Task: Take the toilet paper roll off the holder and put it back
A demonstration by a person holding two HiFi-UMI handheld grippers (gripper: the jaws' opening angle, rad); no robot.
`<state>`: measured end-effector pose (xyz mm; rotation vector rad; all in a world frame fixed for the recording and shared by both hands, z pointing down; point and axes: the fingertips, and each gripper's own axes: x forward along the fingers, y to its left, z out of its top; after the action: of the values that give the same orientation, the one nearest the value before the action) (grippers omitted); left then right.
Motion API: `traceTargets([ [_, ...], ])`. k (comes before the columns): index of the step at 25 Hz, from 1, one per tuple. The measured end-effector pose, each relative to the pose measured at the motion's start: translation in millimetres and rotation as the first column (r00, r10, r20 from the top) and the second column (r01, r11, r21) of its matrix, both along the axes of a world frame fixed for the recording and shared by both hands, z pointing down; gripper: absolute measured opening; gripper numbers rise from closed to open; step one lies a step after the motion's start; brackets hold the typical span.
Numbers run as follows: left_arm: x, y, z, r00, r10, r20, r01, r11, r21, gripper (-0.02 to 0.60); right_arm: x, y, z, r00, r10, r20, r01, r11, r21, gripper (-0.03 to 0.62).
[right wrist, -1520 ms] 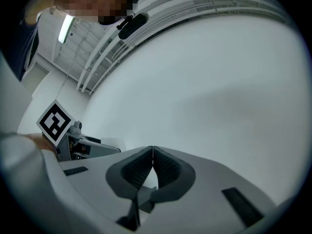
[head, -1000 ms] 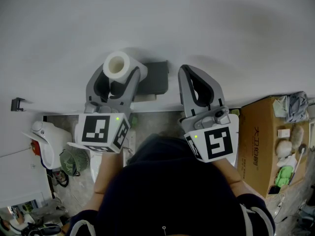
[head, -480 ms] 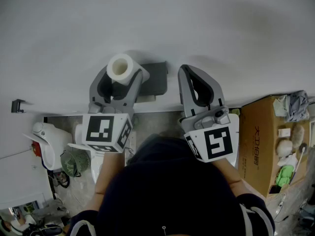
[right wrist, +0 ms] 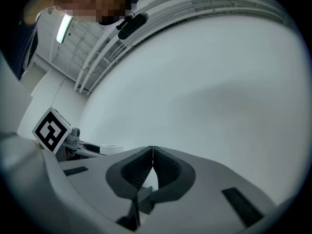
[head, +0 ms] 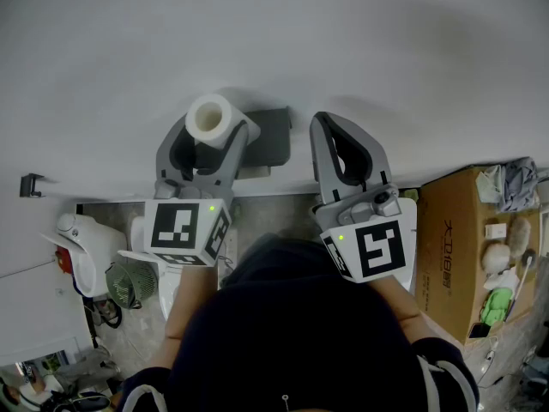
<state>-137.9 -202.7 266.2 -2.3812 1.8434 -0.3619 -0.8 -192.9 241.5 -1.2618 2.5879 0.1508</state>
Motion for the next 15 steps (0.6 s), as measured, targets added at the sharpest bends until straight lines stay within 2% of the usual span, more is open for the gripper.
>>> traceTargets([
  [15,5.3,2.3,-1.1,0.999,0.002,0.034,-0.003,1.000,0.027,0.293,1.3,0.6,-1.4,1.000,-0.002,0.006,0.002,1.000,0.005,0.017],
])
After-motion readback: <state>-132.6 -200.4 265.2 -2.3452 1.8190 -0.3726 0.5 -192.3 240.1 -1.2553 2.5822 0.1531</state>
